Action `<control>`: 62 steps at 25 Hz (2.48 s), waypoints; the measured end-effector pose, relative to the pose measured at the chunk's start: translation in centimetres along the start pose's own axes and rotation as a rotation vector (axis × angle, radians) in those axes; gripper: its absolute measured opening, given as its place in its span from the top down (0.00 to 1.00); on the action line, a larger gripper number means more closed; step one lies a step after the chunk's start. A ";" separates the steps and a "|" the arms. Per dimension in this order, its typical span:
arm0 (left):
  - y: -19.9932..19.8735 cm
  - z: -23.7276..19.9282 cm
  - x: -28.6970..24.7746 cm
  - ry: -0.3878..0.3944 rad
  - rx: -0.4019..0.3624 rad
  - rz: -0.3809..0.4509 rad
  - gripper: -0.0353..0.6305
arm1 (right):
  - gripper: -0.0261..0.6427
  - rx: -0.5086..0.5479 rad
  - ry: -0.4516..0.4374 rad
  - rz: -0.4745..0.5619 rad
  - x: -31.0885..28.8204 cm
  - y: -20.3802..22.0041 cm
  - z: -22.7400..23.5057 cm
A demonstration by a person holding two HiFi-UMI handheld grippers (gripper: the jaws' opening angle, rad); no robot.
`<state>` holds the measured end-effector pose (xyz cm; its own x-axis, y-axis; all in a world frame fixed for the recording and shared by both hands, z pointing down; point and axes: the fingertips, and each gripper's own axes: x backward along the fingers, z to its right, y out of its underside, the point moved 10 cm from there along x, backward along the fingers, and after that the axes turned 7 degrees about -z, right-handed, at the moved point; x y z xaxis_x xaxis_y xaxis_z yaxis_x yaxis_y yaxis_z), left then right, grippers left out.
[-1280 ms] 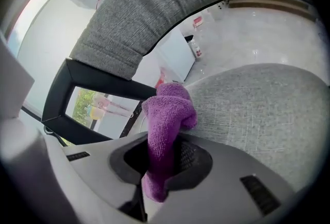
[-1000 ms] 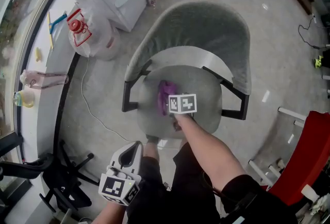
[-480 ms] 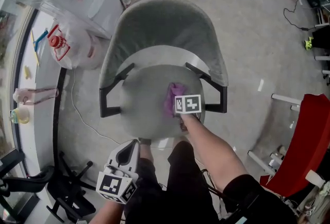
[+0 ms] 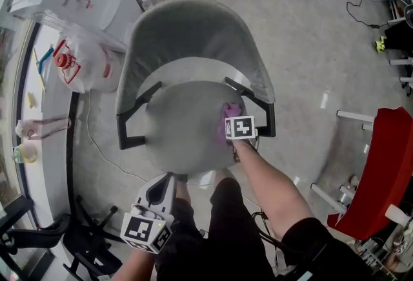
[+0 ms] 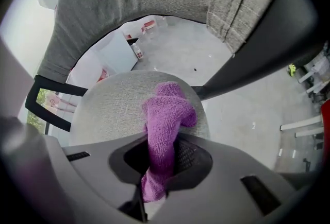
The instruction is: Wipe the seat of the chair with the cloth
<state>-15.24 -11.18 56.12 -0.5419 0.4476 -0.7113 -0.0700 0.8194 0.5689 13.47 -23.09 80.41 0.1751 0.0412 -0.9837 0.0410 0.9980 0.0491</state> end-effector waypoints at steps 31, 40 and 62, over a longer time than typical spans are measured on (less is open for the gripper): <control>4.5 -9.6 9.9 -0.162 0.117 0.022 0.94 | 0.86 0.218 -0.435 -0.101 -5.4 4.1 -27.2; 2.9 -6.8 6.8 -0.119 0.099 0.000 0.94 | 0.86 0.187 -0.365 -0.106 -4.6 3.7 -20.0; -0.2 1.7 -0.7 -0.002 -0.019 -0.020 0.94 | 0.86 0.144 -0.099 -0.073 0.1 6.3 0.0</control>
<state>-13.45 -11.04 55.78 -0.5382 0.4319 -0.7237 -0.0972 0.8212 0.5623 13.72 -16.76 80.65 0.2622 -0.0431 -0.9640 0.1963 0.9805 0.0096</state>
